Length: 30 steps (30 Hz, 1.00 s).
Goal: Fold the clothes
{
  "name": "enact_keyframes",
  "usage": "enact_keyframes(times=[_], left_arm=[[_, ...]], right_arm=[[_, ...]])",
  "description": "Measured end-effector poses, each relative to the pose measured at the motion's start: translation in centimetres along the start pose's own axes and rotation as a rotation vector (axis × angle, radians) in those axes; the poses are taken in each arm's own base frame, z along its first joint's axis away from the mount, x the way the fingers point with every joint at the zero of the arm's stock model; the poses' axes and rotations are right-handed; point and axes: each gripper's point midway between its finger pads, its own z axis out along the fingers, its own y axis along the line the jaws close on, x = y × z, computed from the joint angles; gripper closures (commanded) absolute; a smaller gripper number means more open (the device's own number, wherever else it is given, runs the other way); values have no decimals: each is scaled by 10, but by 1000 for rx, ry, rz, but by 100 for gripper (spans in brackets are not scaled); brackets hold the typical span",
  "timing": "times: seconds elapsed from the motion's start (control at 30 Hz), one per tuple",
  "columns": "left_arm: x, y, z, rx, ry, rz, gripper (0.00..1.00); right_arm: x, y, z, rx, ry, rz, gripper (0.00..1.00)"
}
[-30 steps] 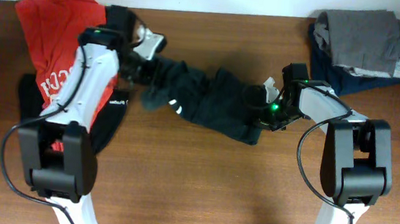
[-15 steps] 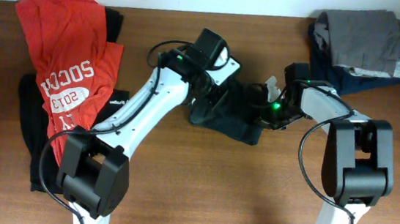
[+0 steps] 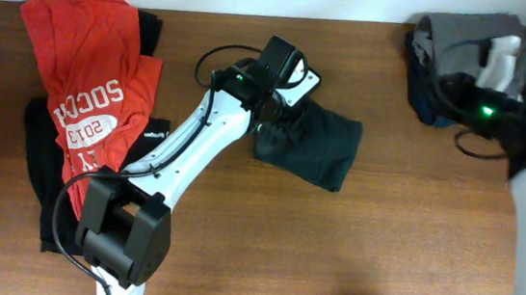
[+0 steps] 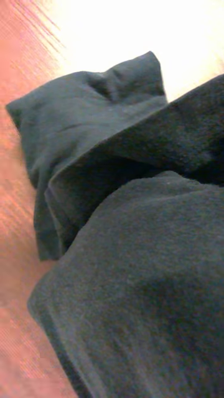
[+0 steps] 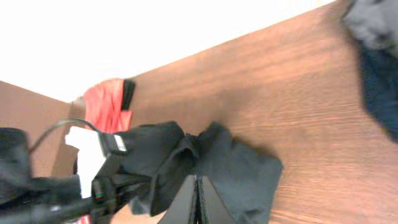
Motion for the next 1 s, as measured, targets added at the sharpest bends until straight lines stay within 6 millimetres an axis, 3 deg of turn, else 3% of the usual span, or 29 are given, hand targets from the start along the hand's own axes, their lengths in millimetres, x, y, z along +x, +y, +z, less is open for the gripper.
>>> enact_keyframes(times=[0.07,0.17,0.2,0.33,0.43,0.47,0.5,0.57,0.7,0.8,0.87,0.9,0.93,1.0], left_arm=[[-9,-7,2,18,-33,14,78],[-12,-25,9,63,-41,37,33],[-12,-33,11,79,-38,48,26],[-10,-66,19,135,-24,89,14],[-13,-89,20,164,-35,127,13],[-14,-95,19,172,-42,137,13],[-17,-98,19,175,-52,144,5],[-21,-100,18,178,-67,144,1],[-41,-69,-3,152,-94,84,1],[-72,-28,-41,101,-171,27,1],[-95,4,-74,56,-248,-10,1],[-108,29,-101,19,-306,-43,1],[-114,49,-122,-10,-344,-78,1],[-117,72,-142,-42,-378,-125,1]], right_arm=[[2,-6,-11,19,-3,29,96],[6,-22,-13,47,16,77,96],[7,-26,-14,54,17,88,96],[4,-35,-18,71,2,106,96],[3,-37,-19,75,-1,108,96],[3,-37,-19,75,-1,108,96],[3,-37,-19,75,-1,108,96],[3,-37,-19,75,-1,108,96],[5,-37,-19,76,8,113,95],[13,-38,-17,78,42,117,88],[16,-39,-13,76,58,103,74],[21,-38,-5,63,87,75,68],[27,-34,3,45,118,31,62],[38,-25,19,11,170,-30,48]])
